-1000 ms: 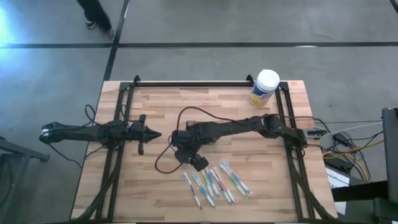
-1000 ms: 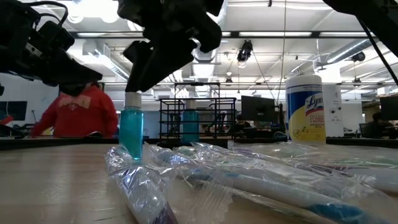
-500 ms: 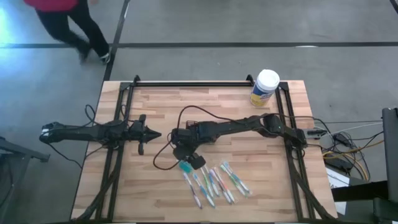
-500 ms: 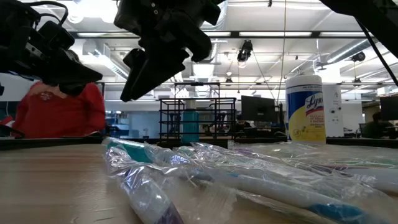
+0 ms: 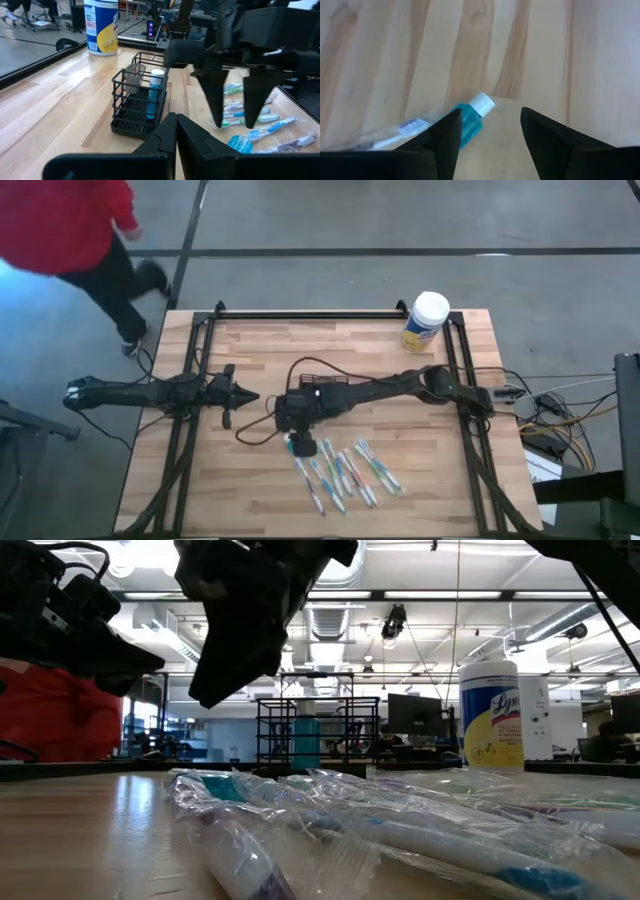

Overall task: Pick & Place toothbrushing station
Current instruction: Put the blue mouthwash bottle into the black wire organizer

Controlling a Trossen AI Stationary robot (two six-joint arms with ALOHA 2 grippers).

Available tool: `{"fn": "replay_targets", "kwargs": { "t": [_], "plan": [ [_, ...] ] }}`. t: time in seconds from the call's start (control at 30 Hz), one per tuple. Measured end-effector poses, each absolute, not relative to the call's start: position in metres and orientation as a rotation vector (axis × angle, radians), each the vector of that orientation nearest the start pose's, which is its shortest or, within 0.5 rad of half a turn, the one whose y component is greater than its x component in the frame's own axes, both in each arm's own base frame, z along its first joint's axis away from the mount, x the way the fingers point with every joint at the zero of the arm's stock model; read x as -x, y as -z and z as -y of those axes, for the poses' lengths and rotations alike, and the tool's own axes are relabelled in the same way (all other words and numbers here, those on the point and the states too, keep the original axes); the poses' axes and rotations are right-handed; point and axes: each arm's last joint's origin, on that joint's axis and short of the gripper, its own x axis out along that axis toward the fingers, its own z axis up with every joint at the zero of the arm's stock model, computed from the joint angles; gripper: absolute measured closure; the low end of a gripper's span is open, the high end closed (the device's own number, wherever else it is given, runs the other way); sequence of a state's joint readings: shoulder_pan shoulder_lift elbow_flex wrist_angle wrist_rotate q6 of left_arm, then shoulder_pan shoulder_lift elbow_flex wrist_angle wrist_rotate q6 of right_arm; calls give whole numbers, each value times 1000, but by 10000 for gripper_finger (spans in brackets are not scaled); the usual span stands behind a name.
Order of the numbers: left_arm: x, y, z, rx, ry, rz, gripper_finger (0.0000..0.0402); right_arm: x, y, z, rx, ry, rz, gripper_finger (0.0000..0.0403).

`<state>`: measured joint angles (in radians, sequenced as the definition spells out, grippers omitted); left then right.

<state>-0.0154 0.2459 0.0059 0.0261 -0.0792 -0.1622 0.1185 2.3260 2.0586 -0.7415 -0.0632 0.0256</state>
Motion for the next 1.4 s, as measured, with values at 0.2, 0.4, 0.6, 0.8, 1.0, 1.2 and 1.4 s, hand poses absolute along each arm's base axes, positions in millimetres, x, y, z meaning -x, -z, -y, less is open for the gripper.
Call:
{"fn": "replay_targets", "kwargs": {
  "t": [0.2,0.4,0.6,0.8,1.0,1.2,1.4],
  "plan": [
    [-111,-147,-1,148,-81,-208,390,-502,-204,-67,-82,-107,-1017,204],
    [-111,-147,-1,146,-81,-207,390,-510,-181,-68,-141,-91,-1036,204],
    [-111,-147,-1,146,-81,-209,390,-516,-163,-69,-162,-74,-1063,204],
    [-111,-147,-1,146,-81,-209,390,-521,-150,-70,-162,-72,-1080,204],
    [-111,-147,-1,146,-81,-211,390,-521,-143,-69,-162,-68,-1102,204],
    [-111,-147,-1,146,-81,-211,390,-520,-135,-69,-156,-72,-1133,217],
    [-111,-147,-1,146,-81,-211,390,-520,-134,-68,-151,-75,-1135,294]
  ]
}}
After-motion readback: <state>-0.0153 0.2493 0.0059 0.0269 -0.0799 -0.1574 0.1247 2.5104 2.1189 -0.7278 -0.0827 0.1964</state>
